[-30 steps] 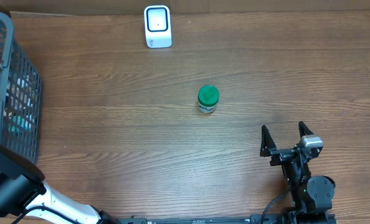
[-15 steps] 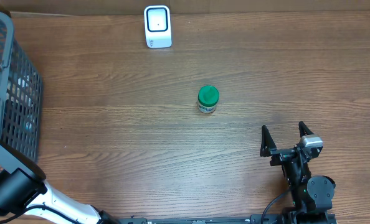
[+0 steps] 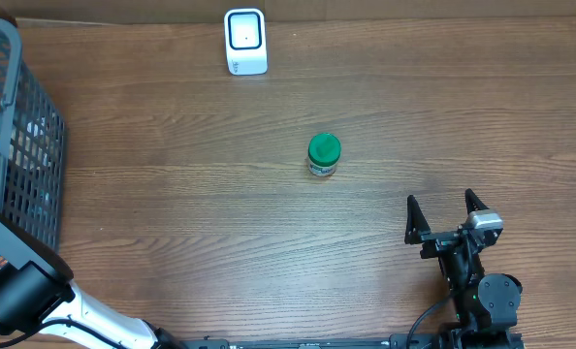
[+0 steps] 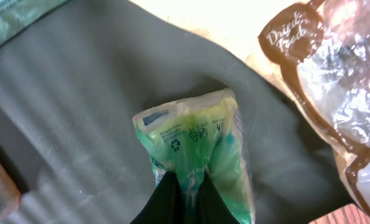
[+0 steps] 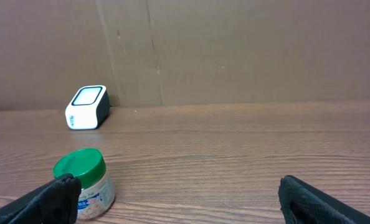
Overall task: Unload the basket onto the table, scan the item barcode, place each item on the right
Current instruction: 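Grasp mint-green wipes packet in basket with left gripper, then carry wipes packet with left gripper to scanner front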
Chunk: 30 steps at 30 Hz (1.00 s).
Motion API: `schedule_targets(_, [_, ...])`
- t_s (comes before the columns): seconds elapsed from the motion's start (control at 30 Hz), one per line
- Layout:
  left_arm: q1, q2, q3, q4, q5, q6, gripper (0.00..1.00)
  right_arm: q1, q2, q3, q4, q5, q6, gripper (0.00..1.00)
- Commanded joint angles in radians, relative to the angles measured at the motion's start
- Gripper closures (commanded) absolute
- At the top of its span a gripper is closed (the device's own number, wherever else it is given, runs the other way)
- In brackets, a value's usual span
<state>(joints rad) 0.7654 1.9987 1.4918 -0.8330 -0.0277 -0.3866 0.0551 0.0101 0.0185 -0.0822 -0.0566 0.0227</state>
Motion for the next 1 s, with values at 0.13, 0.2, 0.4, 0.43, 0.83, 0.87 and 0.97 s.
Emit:
schedule_targets(0.13, [-0.006,-0.058,0.205,-0.162,-0.007,0.005,0.96,0.006,-0.007,-0.011,0.005,-0.005,0.004,0.0])
schedule_targets(0.2, [-0.006,-0.086,0.284,-0.2,-0.005,0.005,0.96,0.006,-0.007,-0.011,0.005,-0.005,0.004,0.0])
schedule_targets(0.4, [-0.007,-0.258,0.485,-0.242,0.052,0.005,0.96,0.006,-0.007,-0.011,0.005,-0.005,0.004,0.0])
schedule_targets(0.43, [-0.007,-0.283,0.496,-0.241,0.076,0.005,0.96,0.006,-0.007,-0.011,0.005,-0.005,0.004,0.0])
schedule_targets(0.83, [-0.324,-0.525,0.512,-0.358,0.362,0.074,0.96,0.006,-0.007,-0.011,0.005,-0.005,0.004,0.0])
schedule_targets(0.87, [-0.381,-0.519,0.509,-0.381,0.342,0.083,0.96,0.006,-0.007,-0.011,0.005,-0.005,0.004,0.0])
schedule_targets(0.97, [-0.572,-0.489,0.468,-0.441,0.271,0.114,0.96,0.006,-0.007,-0.011,0.005,-0.005,0.004,0.0])
